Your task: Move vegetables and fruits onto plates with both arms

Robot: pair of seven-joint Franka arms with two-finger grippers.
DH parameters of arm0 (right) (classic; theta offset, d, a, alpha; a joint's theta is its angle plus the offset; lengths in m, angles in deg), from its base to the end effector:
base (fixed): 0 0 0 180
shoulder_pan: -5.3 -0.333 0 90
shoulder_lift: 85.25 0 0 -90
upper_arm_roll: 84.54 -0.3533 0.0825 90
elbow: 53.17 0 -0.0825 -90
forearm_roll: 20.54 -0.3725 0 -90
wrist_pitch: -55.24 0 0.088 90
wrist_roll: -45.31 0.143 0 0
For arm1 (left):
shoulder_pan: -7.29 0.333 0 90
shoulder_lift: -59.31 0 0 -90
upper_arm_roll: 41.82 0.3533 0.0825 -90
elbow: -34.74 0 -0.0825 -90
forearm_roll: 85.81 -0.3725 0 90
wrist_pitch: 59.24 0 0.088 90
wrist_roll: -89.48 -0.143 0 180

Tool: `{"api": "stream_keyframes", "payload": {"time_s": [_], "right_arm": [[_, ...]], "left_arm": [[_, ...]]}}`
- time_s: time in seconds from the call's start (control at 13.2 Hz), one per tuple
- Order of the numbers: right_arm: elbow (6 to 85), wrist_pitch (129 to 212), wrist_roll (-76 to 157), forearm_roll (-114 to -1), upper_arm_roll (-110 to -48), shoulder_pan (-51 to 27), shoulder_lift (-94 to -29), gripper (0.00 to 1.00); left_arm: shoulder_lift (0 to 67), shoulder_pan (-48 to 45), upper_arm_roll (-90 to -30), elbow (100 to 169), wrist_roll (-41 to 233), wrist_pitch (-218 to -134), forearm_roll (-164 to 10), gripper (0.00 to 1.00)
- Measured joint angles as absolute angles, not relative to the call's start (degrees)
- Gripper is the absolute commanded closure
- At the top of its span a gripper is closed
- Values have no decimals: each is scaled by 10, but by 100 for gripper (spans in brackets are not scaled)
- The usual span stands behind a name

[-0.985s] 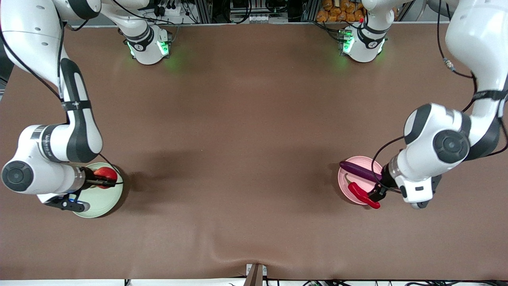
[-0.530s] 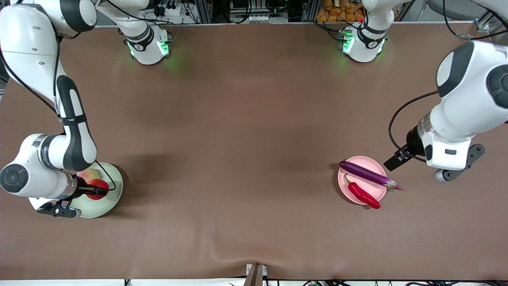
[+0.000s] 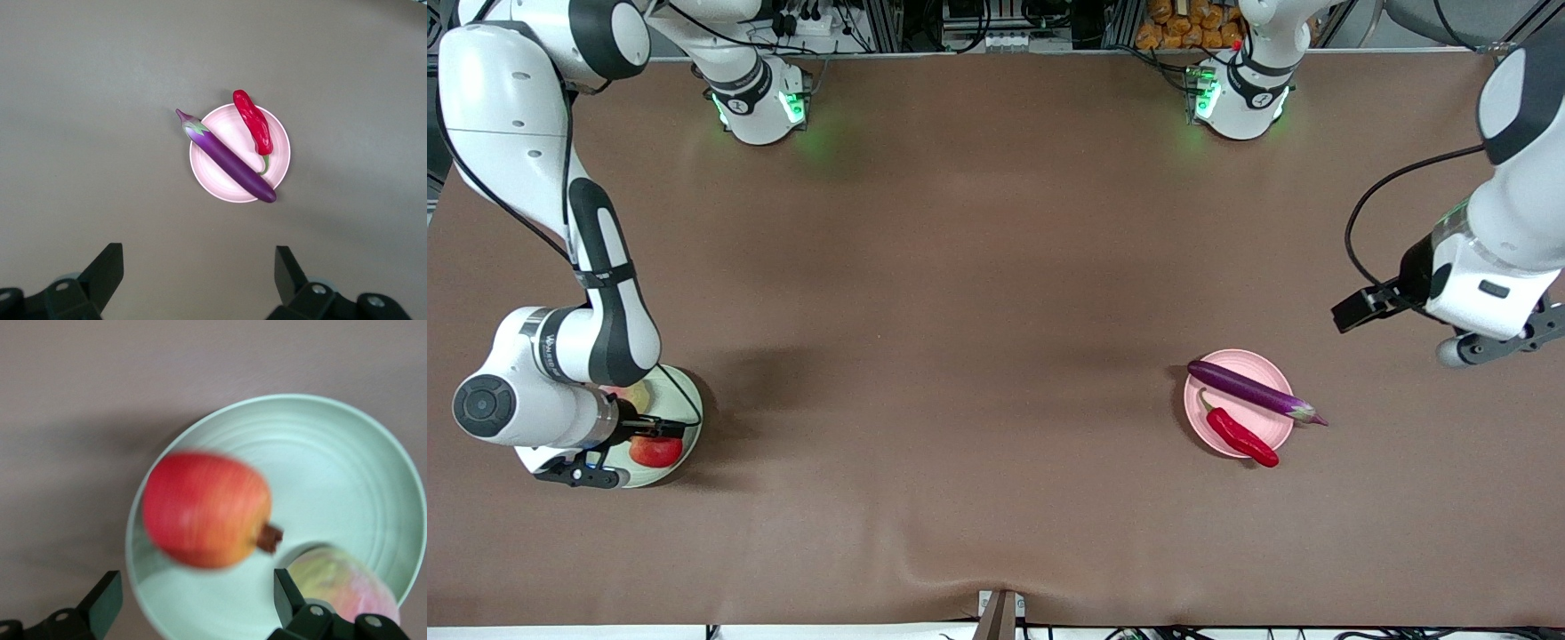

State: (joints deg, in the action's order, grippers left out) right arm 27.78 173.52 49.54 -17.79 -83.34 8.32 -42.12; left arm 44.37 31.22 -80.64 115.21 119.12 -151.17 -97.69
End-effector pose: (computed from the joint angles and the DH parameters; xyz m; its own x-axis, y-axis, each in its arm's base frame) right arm 0.7276 -0.0549 0.2431 0.9880 -0.1198 -0.0975 -0.1142 -0.9916 0.0614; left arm 0.6142 -0.0803 0.5817 0.9647 0.2628 0.0183 0.2633 -0.9638 -0.0412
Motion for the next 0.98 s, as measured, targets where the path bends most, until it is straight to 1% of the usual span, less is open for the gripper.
{"api": "stream_keyframes", "payload": {"time_s": [0.15, 0.23, 0.38, 0.45, 0.53, 0.61, 0.83, 0.91, 0.98], "right_arm": [[260, 1695, 495, -178, -840, 71, -448, 0], [248, 1659, 494, -178, -850, 69, -470, 0], [196, 1562, 494, -178, -876, 69, -509, 0], [163, 1514, 494, -178, -887, 68, -523, 0], [138, 1482, 494, -178, -894, 67, -535, 0], [122, 1467, 494, -178, -901, 66, -548, 0], [109, 1402, 494, -185, -908, 70, -594, 0], [108, 1392, 492, -186, -908, 74, -612, 0], [111, 1386, 489, -187, -908, 77, -636, 0]], "left_arm": [[462, 321, -806, 1151, 1157, -1497, -962, 0], [470, 326, -806, 1151, 1149, -1492, -950, 0], [485, 322, -801, 1151, 1142, -1490, -936, 0], [496, 300, -777, 1152, 1142, -1488, -925, 0], [509, 261, -728, 1155, 1141, -1481, -900, 0], [523, 218, -668, 1161, 1126, -1469, -868, 0], [549, 76, -487, 1178, 1078, -1433, -836, 0], [555, 32, -438, 1189, 1072, -1433, -835, 0], [562, 9, -413, 1202, 1066, -1433, -835, 0]]}}
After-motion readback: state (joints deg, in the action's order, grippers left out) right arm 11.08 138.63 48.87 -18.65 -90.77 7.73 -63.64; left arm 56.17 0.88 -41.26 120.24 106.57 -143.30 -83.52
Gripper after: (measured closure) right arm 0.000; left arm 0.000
